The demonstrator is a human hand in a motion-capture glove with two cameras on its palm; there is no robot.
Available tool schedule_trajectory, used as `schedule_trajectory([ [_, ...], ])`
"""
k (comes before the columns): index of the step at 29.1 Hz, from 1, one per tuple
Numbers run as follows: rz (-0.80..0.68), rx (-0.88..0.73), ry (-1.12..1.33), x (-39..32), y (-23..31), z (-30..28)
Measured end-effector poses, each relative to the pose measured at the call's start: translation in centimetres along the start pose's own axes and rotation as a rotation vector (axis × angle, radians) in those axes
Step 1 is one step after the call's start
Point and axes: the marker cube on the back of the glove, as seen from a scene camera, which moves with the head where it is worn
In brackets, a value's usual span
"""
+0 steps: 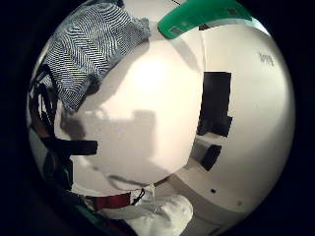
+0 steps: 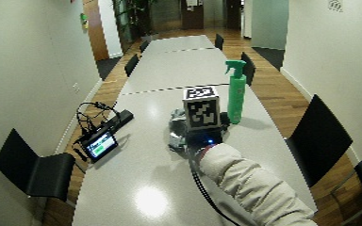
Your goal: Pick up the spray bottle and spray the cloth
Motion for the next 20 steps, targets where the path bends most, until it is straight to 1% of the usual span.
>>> schedule_trajectory([
  [9, -0.014, -0.012, -0.005, -0.2, 0.6, -0.1],
  [13, -0.063, -0.029, -0.076, 0.8, 2.3, -0.1],
  [16, -0.103, 0.006, -0.231, 2.7, 4.0, -0.3],
  [20, -0.191, 0.091, -0.673, 7.3, 5.8, -0.8],
])
